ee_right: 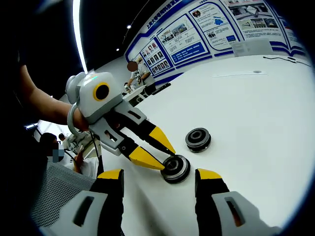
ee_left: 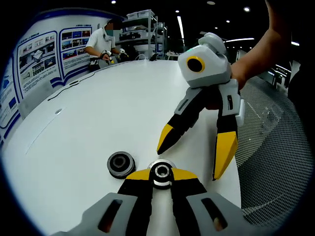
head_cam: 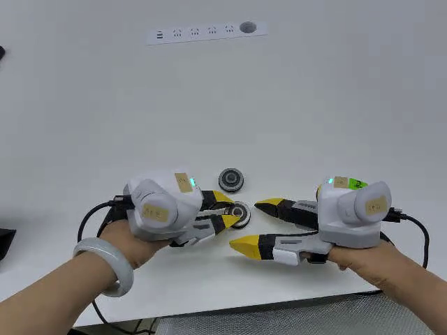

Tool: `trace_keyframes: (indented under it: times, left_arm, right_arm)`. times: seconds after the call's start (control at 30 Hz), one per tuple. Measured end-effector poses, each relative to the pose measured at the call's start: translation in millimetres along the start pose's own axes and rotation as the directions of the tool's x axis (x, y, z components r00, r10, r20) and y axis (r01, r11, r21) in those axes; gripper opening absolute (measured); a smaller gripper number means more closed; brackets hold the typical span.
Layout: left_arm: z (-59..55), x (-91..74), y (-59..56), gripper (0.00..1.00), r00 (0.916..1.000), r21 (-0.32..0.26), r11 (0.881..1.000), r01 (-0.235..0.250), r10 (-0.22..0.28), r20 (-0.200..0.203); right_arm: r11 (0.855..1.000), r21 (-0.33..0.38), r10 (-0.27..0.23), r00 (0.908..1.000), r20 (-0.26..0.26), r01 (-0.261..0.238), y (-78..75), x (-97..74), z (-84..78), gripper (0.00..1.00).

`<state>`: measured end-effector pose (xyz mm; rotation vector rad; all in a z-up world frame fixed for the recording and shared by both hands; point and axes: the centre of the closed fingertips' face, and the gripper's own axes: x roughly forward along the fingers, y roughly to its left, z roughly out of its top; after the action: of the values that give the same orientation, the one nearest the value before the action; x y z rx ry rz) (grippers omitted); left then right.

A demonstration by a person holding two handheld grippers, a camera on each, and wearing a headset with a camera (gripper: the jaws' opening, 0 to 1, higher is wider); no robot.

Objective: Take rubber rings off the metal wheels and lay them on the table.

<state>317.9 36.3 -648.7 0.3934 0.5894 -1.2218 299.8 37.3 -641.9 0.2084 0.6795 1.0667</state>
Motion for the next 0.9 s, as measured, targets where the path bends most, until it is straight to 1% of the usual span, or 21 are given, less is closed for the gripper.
trace_keyframes:
  times: [0.2, 0.3, 0.43, 0.47, 0.53, 0.57, 0.63, 0.9]
  left_arm:
    - [0.7, 2.6, -2.4, 0.14, 0.9998, 0.023, 1.0, 0.019, -0.019, -0.008]
    - [-0.5, 4.6, -4.0, 0.15, 0.9995, 0.037, 0.999, 0.027, -0.026, -0.019]
    - [0.7, 5.6, -2.4, 0.14, 0.9995, 0.042, 0.999, 0.024, -0.023, -0.019]
    - [0.3, 6.0, -2.0, 0.14, 0.9995, 0.043, 0.999, 0.023, -0.022, -0.022]
    - [-4.5, 5.8, -2.6, 0.14, 0.9986, 0.051, 0.998, 0.027, -0.024, -0.047]
    - [-3.3, 5.5, -2.0, 0.14, 0.9989, 0.053, 0.998, 0.028, -0.025, -0.039]
    - [-2.6, 5.5, -1.4, 0.14, 0.9989, 0.054, 0.998, 0.03, -0.028, -0.037]
    - [-2.4, 5.8, -0.5, 0.14, 0.9991, 0.061, 0.998, 0.025, -0.023, -0.036]
  right_arm:
    - [1.0, 0.014, 0.001, 0.9999, 0.01, -0.001, -0.4, -0.2, 1.1, 0.59]
    - [1.0, 0.017, 0.001, 0.9999, 0.014, -0.001, -0.8, -0.4, 0.9, 0.59]
    - [1.0, 0.024, 0.001, 0.9998, 0.018, -0.001, -1.2, -0.7, 0.6, 0.59]
    - [1.0, 0.025, 0.001, 0.9998, 0.018, -0.002, -1.3, -0.6, 0.5, 0.59]
    - [1.0, 0.027, 0.0, 0.9998, 0.02, 0.0, -1.9, -0.7, 0.6, 0.59]
    - [1.0, 0.031, 0.001, 0.9998, 0.022, -0.002, -1.9, -0.8, 0.7, 0.59]
    - [0.999, 0.032, 0.0, 0.9997, 0.025, -0.001, -2.2, -0.4, 1.5, 0.59]
    - [0.999, 0.048, 0.016, 0.9991, 0.039, -0.018, -0.8, 2.1, 6.0, 0.58]
